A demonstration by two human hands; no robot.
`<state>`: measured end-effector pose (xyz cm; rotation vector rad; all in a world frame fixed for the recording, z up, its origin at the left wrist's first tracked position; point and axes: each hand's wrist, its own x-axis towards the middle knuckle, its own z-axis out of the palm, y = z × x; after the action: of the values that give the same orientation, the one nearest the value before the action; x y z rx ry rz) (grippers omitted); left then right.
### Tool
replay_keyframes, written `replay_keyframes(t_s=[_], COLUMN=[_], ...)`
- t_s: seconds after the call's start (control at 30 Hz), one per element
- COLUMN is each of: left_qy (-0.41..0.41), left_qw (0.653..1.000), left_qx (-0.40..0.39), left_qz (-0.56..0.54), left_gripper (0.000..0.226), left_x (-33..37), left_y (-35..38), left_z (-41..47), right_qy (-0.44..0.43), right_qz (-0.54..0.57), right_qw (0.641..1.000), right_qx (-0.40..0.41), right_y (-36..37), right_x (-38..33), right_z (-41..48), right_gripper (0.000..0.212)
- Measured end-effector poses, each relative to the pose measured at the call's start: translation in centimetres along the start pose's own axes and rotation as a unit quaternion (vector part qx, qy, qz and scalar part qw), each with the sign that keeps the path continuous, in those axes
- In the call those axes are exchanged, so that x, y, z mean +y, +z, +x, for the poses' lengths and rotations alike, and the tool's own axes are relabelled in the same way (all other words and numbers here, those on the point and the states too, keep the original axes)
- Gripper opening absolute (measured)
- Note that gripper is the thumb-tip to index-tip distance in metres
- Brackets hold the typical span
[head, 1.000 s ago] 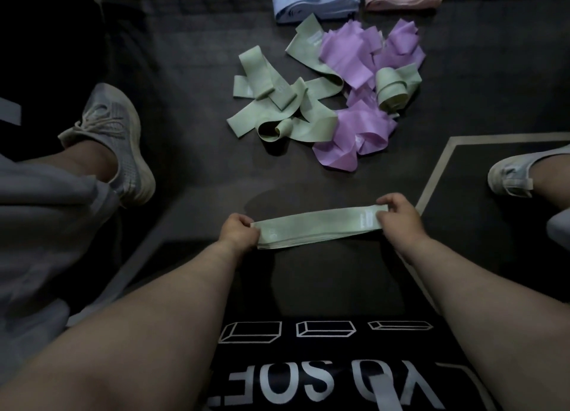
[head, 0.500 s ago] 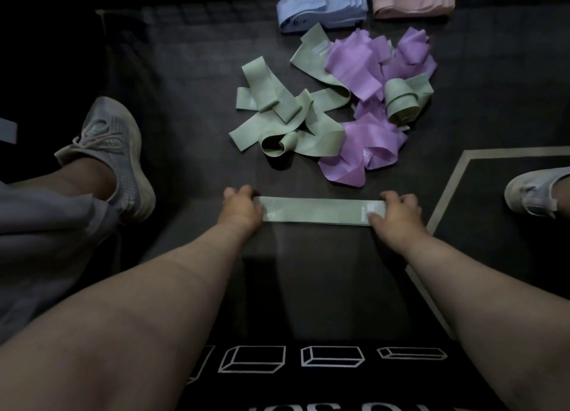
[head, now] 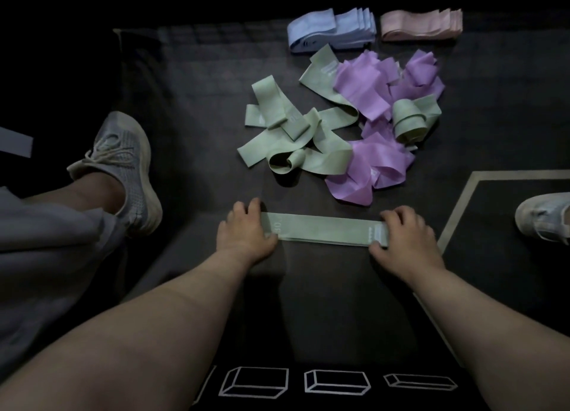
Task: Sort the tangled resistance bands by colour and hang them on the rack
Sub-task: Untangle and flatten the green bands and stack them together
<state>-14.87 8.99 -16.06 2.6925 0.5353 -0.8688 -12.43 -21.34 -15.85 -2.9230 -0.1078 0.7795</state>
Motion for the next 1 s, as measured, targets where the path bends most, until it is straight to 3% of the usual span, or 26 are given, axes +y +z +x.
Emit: replay_keyframes(t_s=[0.1,0.2,0.27,0.37,0.57,0.63,0.7,0.8,0.9,1.0], left_qy=[0.021,0.134,0.182,0.191,0.170,0.150,0.132,0.110,0.104,0.099], left_qw=[0.995,0.980,0.974,0.979,0.982,0.985,0.988,0.988,0.986,0.977], left_qx=[0.100,0.139,0.112,0.066,0.087,0.078,0.074,0.072,0.057,0.061], left_qz=[0.000,-0.049,-0.071,-0.039,-0.007,-0.022,-0.031,-0.079,-0.120,-0.176], left_gripper=[0.054,0.039,0.035,0.036,0.037,0.039,0.043,0.045,0.049,0.064], left_x=[1.8,4.7,6.7,8.8,8.5,8.2,7.9,8.0,8.8,9.5], left_y=[-1.6,-3.1,-3.8,-3.7,-4.2,-5.0,-5.8,-7.1,-8.9,-11.1], left_z=[1.1,2.7,3.6,4.9,6.4,6.7,6.7,6.3,5.2,3.3], right_qy=[-0.016,-0.078,-0.112,-0.140,-0.099,-0.096,-0.080,-0.026,-0.007,-0.058], right_qz=[0.080,0.093,0.085,0.056,-0.072,-0.068,-0.018,0.179,0.332,0.405], right_qw=[0.989,0.978,0.978,0.984,0.992,0.993,0.997,0.983,0.938,0.906], right_qx=[0.127,0.168,0.156,0.095,0.021,0.013,0.014,0.044,0.094,0.106], right_y=[0.1,-0.6,-1.4,-3.0,-5.1,-5.6,-6.6,-9.2,-12.8,-17.3], right_x=[-1.1,-3.4,-5.4,-8.1,-10.1,-10.2,-10.2,-10.6,-11.4,-12.8], right_z=[-0.2,1.1,2.9,6.3,10.6,11.1,11.4,11.1,10.2,8.0], right_gripper=[0.039,0.030,0.028,0.032,0.068,0.056,0.038,0.010,0.022,0.021])
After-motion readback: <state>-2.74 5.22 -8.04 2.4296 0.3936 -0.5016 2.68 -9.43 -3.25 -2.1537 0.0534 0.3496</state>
